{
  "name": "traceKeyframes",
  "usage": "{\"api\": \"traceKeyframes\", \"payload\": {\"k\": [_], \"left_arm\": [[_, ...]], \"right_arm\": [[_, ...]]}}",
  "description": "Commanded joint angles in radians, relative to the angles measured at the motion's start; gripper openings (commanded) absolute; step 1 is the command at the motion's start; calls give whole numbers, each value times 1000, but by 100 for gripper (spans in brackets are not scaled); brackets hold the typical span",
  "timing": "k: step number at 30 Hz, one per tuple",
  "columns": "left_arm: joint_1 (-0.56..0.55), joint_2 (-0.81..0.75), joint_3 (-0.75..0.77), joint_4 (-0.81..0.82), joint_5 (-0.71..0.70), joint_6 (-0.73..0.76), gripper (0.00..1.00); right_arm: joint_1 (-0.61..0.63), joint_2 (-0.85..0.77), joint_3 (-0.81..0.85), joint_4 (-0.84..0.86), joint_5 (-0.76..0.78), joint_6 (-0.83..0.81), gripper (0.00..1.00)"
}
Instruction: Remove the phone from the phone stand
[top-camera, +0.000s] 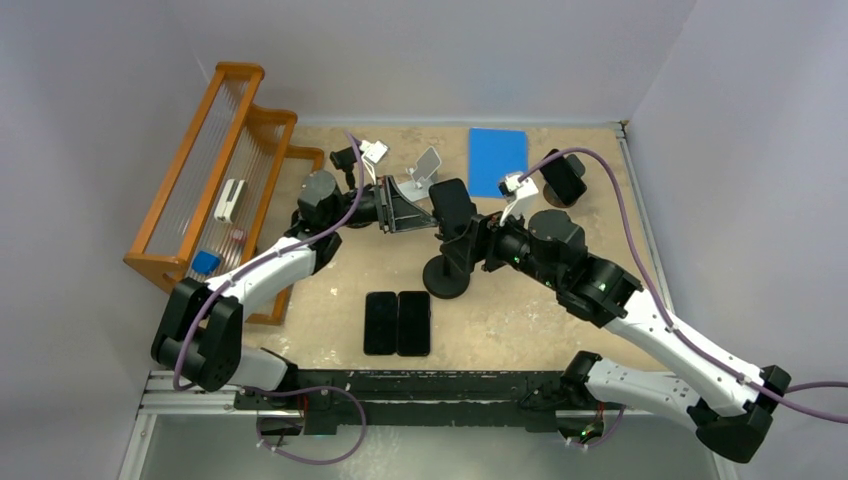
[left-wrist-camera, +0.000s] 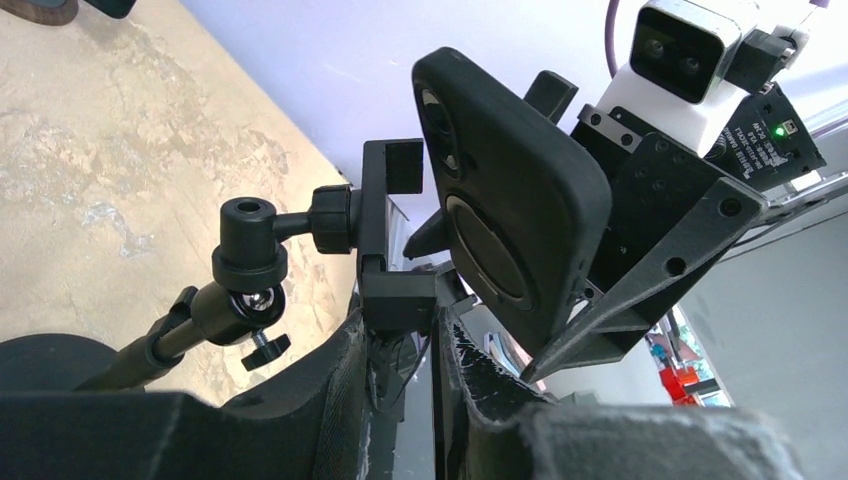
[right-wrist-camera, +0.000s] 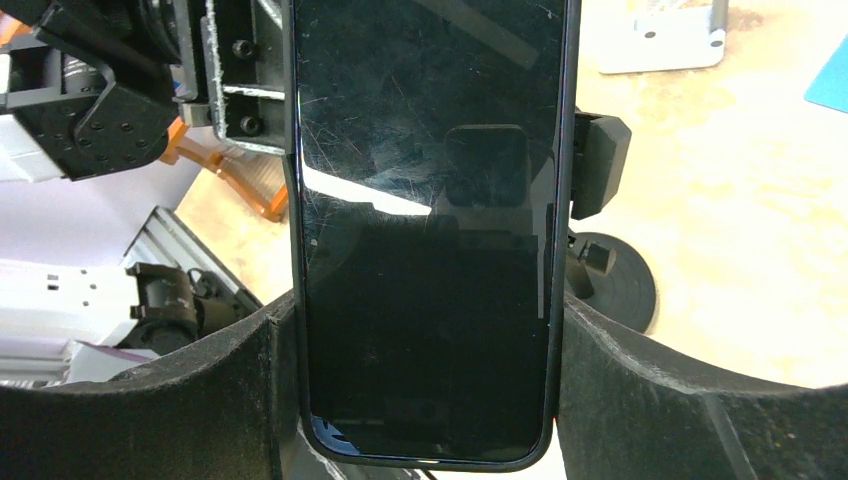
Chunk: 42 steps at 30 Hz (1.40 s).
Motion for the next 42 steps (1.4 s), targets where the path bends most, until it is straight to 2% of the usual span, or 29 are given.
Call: {"api": "traceKeyframes", "payload": {"k": [1, 7, 13, 19, 25, 28, 34, 39, 42], "left_arm": [[12, -25, 26, -67, 19, 44, 25], [1, -45, 37, -94, 13, 57, 40], [-6, -73, 45, -125, -1, 67, 51], [-6, -156, 45, -215, -50, 114, 57], [-4, -314, 43, -363, -205, 228, 60], [-4, -420, 34, -395, -311, 287, 62], [-5, -571, 16, -390, -485, 369, 73], [-4, -599, 36, -375, -495, 396, 73], [-4, -593, 56, -388, -469, 393, 73]], "right_arm": [[-4, -36, 69, 86, -76, -10, 0], [-4, -41, 99, 86, -82, -14, 0], [-4, -51, 132, 77, -109, -37, 0], [-4, -51, 171, 104, -61, -109, 0], [-4, -38, 202, 164, -25, -191, 0], [-3, -4, 232, 175, 20, -242, 0], [37, 60, 255, 239, 154, -307, 0], [190, 115, 264, 318, 392, -339, 0], [218, 131, 252, 370, 439, -327, 0]]}}
